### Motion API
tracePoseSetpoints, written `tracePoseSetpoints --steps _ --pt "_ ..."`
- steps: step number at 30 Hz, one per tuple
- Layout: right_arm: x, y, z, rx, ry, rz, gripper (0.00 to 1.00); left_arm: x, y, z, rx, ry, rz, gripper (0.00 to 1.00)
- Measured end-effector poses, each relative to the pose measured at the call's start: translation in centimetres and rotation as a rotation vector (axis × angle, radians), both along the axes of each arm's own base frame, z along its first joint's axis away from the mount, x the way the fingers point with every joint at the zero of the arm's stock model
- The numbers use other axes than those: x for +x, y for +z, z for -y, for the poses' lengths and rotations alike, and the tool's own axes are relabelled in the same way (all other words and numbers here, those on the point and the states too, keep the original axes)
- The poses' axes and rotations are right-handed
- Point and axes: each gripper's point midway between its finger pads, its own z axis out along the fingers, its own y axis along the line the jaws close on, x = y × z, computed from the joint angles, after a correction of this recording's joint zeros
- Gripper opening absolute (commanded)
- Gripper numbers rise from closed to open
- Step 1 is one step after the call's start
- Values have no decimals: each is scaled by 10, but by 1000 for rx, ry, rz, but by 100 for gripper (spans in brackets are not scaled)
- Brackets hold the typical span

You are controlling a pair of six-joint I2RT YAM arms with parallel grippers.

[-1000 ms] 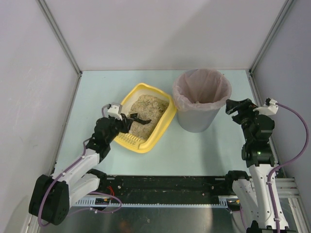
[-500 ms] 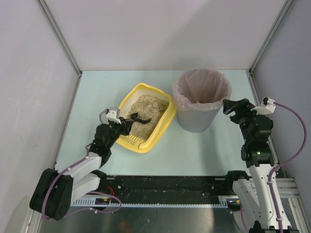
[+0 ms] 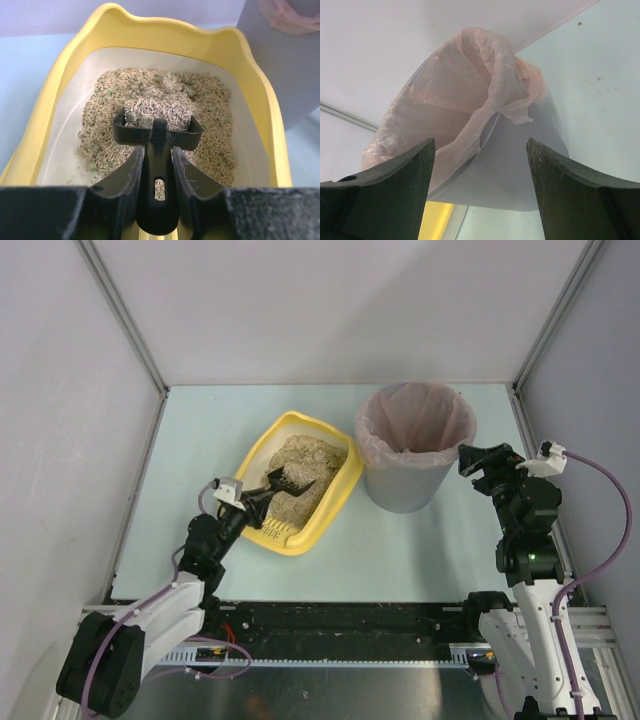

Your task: Clean the litter box

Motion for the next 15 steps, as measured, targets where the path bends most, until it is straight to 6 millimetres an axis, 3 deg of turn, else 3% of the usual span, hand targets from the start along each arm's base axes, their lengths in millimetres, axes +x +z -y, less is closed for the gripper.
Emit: tracePoseSetpoints --steps 7,15 --pt "0 0 1 0 -6 0 78 -7 14 1 -6 -22 76 0" --pt "0 0 0 -1 -6 1 78 -8 49 -13 -45 36 199 0"
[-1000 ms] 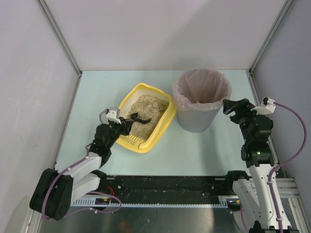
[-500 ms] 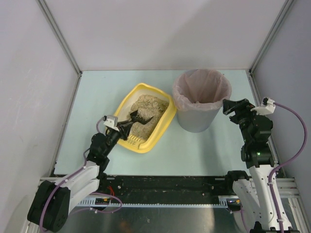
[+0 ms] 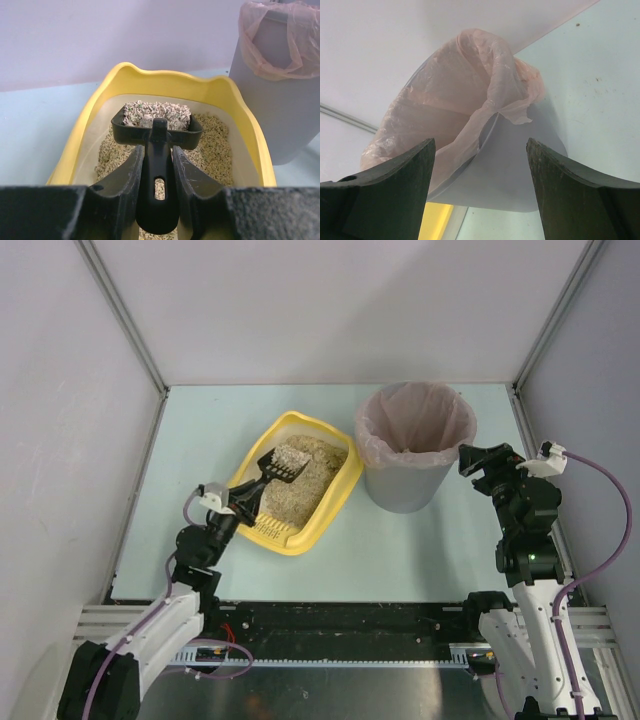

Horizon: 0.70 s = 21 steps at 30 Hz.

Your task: Clean the litter box

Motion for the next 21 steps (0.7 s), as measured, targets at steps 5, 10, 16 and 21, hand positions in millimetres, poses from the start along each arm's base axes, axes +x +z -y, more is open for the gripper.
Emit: tracePoseSetpoints --steps 5,10,16,21 --pt "0 0 0 0 -2 0 78 -1 2 0 -2 -4 7 0" --pt "0 0 0 -1 -3 0 79 -4 19 -6 -25 18 66 0" --pt "1 -2 -1 -1 -1 -7 78 -7 26 -6 -43 6 85 0" --pt "3 -4 -3 -2 2 -16 78 -9 28 -4 -51 -8 87 0"
